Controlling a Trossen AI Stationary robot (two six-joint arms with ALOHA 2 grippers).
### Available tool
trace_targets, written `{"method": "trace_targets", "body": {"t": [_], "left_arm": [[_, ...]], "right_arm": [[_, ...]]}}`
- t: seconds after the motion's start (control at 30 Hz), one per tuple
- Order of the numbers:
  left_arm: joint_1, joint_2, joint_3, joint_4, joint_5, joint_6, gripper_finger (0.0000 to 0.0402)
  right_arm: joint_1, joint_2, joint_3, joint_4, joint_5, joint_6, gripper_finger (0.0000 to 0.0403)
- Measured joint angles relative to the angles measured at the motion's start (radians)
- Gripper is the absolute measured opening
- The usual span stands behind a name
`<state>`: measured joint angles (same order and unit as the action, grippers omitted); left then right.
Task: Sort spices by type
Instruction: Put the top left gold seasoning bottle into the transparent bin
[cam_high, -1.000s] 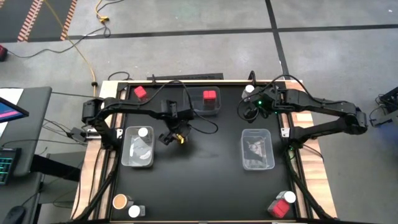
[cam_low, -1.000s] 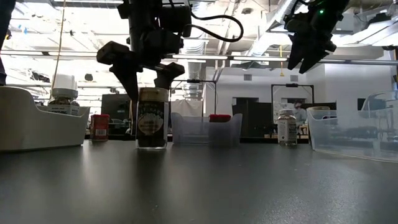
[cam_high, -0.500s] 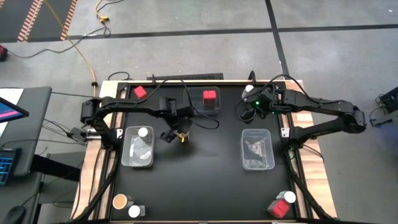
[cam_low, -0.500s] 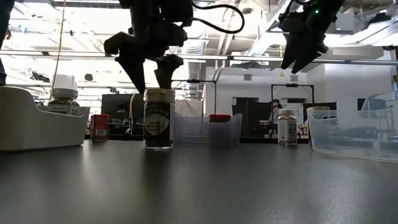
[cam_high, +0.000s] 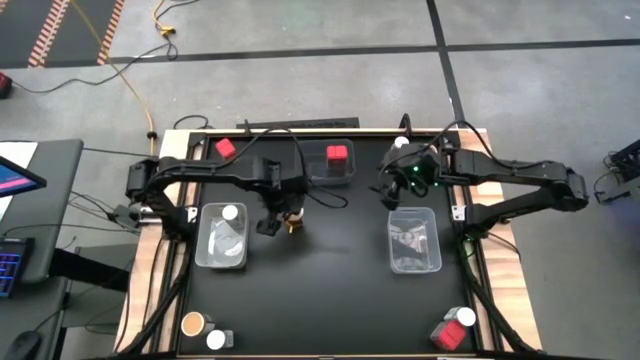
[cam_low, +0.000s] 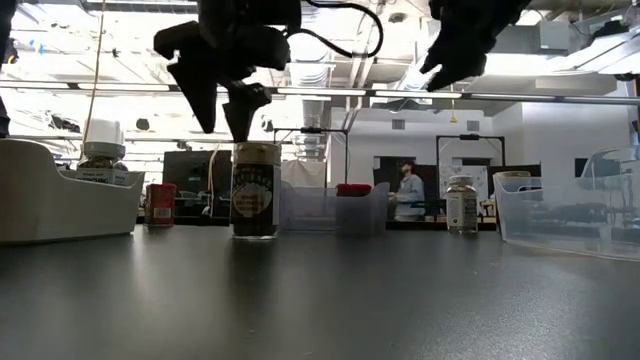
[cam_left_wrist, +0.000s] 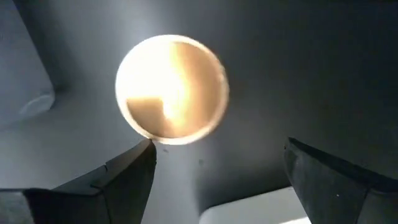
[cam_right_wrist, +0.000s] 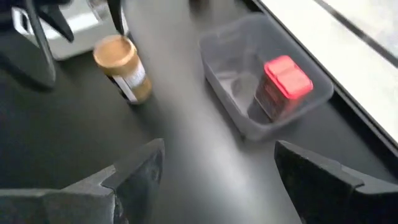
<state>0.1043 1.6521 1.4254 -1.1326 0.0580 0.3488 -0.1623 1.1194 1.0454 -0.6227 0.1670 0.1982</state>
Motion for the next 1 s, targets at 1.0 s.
{"method": "trace_targets", "body": {"t": [1.0], "left_arm": [[-0.019,-0.889,-0.54,0.336,0.007,-0.305,0.0333]], "right_arm": [[0.166,0.759,0.498,0.293,-0.045,-0.128,0.0333]]}}
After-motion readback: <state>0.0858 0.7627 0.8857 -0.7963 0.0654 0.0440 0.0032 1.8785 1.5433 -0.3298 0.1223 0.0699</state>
